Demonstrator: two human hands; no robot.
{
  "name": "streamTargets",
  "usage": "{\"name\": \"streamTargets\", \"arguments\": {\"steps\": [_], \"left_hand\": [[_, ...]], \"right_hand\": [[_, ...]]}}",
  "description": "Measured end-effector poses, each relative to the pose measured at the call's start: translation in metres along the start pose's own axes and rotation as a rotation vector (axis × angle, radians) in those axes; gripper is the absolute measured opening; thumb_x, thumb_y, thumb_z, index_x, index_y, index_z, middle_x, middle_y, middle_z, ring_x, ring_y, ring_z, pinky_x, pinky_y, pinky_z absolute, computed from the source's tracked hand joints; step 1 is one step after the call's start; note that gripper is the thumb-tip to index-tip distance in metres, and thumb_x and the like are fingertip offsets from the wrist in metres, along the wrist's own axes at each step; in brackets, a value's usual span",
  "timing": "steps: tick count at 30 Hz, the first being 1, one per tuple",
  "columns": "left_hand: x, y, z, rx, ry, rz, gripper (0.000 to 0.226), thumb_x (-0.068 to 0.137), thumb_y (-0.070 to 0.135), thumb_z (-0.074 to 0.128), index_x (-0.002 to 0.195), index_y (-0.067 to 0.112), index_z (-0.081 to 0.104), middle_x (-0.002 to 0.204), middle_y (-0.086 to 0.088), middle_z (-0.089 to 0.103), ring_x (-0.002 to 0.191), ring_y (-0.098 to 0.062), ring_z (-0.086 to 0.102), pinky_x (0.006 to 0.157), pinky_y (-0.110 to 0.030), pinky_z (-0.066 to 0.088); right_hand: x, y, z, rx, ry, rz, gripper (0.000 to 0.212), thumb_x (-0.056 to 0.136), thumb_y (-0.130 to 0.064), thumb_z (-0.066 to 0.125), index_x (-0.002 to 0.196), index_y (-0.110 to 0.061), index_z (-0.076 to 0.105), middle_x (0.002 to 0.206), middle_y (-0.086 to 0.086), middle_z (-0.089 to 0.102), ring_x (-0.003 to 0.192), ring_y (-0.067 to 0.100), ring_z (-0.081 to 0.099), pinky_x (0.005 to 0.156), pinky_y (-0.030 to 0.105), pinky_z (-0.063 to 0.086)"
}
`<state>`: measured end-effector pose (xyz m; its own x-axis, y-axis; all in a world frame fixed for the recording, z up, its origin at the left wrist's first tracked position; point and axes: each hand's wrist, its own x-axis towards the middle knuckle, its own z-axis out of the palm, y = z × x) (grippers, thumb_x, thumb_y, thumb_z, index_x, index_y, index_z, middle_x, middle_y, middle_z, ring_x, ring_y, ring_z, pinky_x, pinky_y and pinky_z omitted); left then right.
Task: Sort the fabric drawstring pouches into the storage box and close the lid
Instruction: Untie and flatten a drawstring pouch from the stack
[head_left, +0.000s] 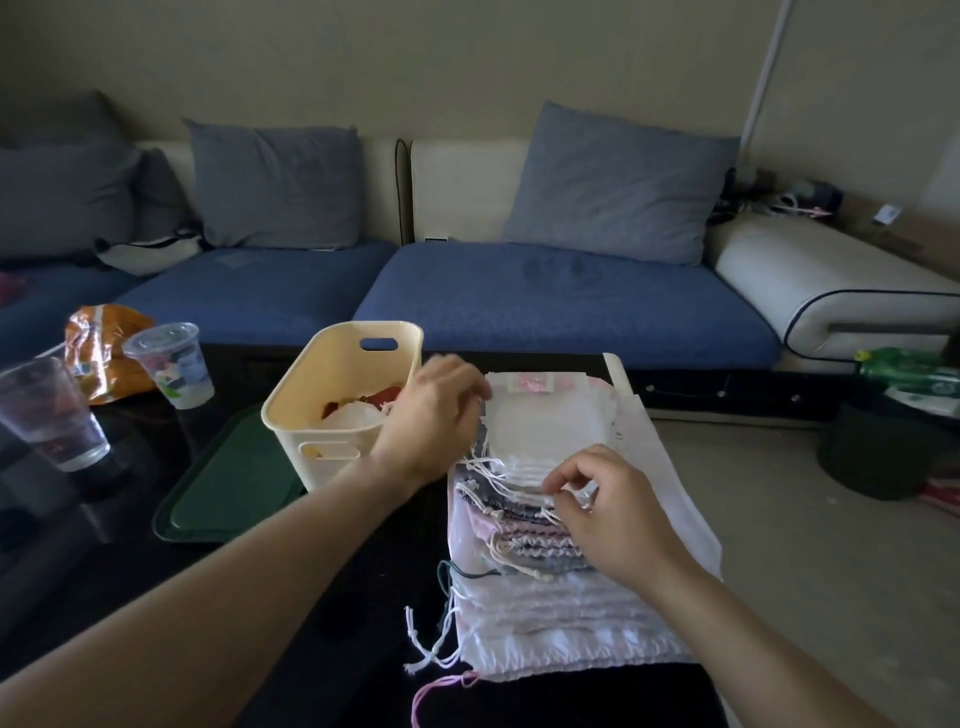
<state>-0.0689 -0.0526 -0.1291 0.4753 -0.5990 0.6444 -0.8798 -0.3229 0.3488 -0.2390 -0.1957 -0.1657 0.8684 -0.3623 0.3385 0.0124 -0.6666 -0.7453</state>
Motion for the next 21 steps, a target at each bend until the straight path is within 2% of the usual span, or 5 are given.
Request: {"name": "streamTargets", "arguments": {"steps": [3, 7, 11, 15, 21], "left_hand": [[-0.031, 0.015, 0.037, 0.018, -0.375, -0.163, 0.048, 0.097, 0.014, 0.050, 0.145, 0.020, 0.046, 0.146, 0.000, 0.046, 0.136, -0.017, 0.038, 0.116, -0.036, 0.033], [-0.055, 0.016, 0.057, 0.103, -0.539, -0.259, 0.043, 0.105, 0.034, 0.042, 0.147, 0.028, 0.042, 0.146, 0.000, 0.044, 0.138, -0.023, 0.035, 0.114, -0.037, 0.027], [-0.049, 0.020, 0.051, 0.093, -0.395, -0.160, 0.027, 0.097, 0.031, 0.061, 0.123, 0.024, 0.065, 0.119, 0.002, 0.064, 0.116, -0.017, 0.052, 0.104, -0.036, 0.041], [-0.044, 0.028, 0.027, -0.182, -0.217, -0.078, 0.016, 0.095, 0.026, 0.065, 0.103, 0.015, 0.073, 0.091, 0.005, 0.071, 0.084, -0.007, 0.062, 0.077, -0.029, 0.052], [-0.044, 0.028, 0.001, -0.349, -0.139, -0.277, 0.014, 0.096, 0.015, 0.063, 0.101, 0.012, 0.076, 0.092, 0.005, 0.074, 0.089, -0.004, 0.065, 0.077, -0.016, 0.052]], "right_hand": [[0.003, 0.007, -0.001, -0.058, 0.083, 0.047, 0.023, 0.086, 0.000, 0.067, 0.081, -0.022, 0.067, 0.089, -0.013, 0.063, 0.090, 0.002, 0.057, 0.075, 0.004, 0.039], [0.005, 0.014, -0.004, -0.112, 0.145, 0.082, 0.020, 0.086, 0.000, 0.066, 0.090, -0.020, 0.066, 0.094, -0.014, 0.062, 0.092, 0.004, 0.056, 0.080, -0.001, 0.035], [0.009, 0.017, -0.007, -0.108, 0.134, 0.083, 0.023, 0.087, -0.002, 0.066, 0.104, -0.019, 0.066, 0.105, -0.010, 0.061, 0.088, 0.001, 0.053, 0.080, -0.003, 0.033], [0.010, 0.017, -0.007, -0.105, 0.071, 0.047, 0.030, 0.089, -0.005, 0.067, 0.116, -0.018, 0.065, 0.113, -0.010, 0.060, 0.106, 0.005, 0.054, 0.088, -0.002, 0.032], [0.012, 0.016, -0.010, -0.084, 0.049, 0.008, 0.014, 0.092, -0.014, 0.071, 0.106, -0.015, 0.069, 0.100, -0.007, 0.064, 0.090, 0.003, 0.060, 0.078, 0.003, 0.042]]}}
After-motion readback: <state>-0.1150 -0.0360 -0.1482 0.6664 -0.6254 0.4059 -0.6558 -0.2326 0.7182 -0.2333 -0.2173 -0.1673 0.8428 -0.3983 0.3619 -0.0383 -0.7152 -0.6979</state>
